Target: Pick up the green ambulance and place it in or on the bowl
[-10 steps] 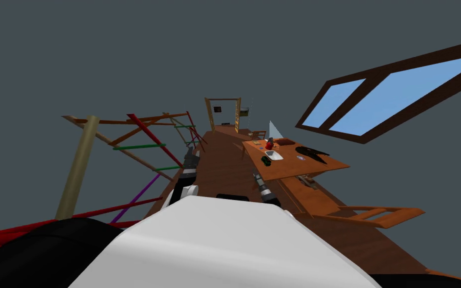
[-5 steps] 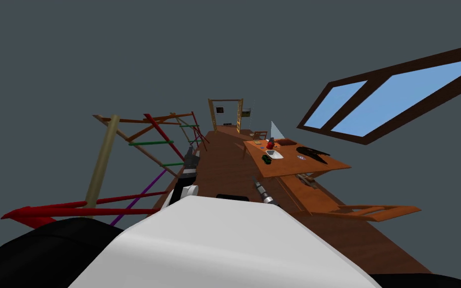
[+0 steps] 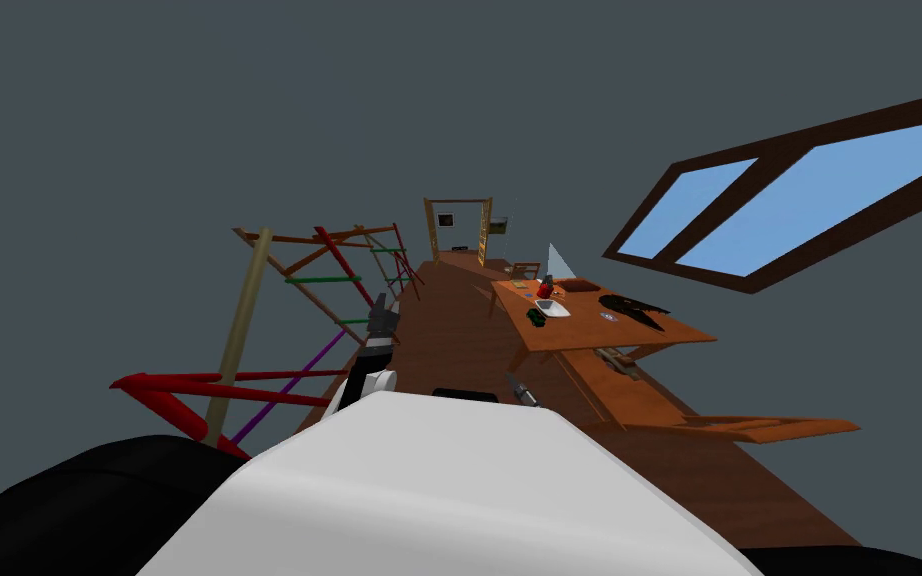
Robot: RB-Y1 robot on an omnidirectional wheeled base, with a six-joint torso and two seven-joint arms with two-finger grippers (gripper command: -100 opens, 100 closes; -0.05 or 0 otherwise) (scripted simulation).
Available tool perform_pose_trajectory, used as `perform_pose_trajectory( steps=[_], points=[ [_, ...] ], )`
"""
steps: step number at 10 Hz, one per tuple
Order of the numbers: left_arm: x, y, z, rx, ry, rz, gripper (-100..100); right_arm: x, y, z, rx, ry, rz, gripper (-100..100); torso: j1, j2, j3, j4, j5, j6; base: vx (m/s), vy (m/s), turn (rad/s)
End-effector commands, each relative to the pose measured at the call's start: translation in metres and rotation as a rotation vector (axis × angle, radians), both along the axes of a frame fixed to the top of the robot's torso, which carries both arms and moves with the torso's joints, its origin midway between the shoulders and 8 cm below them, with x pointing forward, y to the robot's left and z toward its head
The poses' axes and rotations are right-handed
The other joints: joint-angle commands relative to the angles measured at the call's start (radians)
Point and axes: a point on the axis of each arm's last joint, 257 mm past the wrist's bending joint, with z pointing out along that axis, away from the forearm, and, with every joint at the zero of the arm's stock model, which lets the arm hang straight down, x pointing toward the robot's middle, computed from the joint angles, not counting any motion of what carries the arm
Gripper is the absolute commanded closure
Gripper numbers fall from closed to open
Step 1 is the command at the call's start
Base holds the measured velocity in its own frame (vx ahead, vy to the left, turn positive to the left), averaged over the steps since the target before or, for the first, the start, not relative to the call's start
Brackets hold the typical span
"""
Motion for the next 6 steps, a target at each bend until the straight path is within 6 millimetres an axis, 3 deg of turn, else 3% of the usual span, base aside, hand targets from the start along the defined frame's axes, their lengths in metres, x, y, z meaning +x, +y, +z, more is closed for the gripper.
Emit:
perform_pose_trajectory(
  steps=[1, 2, 3, 6],
  points=[
    [0.0, 0.0, 0.0, 0.0, 0.0, 0.0, 0, -0.026, -0.012, -0.022, -0.058, 0.064, 0.032, -100, 0.0, 0.0, 0.0, 0.0, 0.0, 0.0, -0.051, 0.002, 0.147],
    [0.0, 0.0, 0.0, 0.0, 0.0, 0.0, 0, -0.04, -0.02, -0.035, -0.093, 0.1, 0.051, -100, 0.0, -0.001, 0.0, 0.0, 0.0, 0.0, -0.047, -0.011, 0.171],
    [0.0, 0.0, 0.0, 0.0, 0.0, 0.0, 0, -0.04, -0.02, -0.035, -0.094, 0.1, 0.051, -100, -0.001, -0.001, -0.001, 0.0, 0.0, 0.0, -0.027, -0.012, 0.039],
    [0.0, 0.0, 0.0, 0.0, 0.0, 0.0, 0, -0.078, -0.05, -0.066, -0.194, 0.196, 0.103, -100, -0.001, -0.004, -0.002, -0.001, 0.0, 0.0, -0.009, -0.012, 0.123]
  ],
)
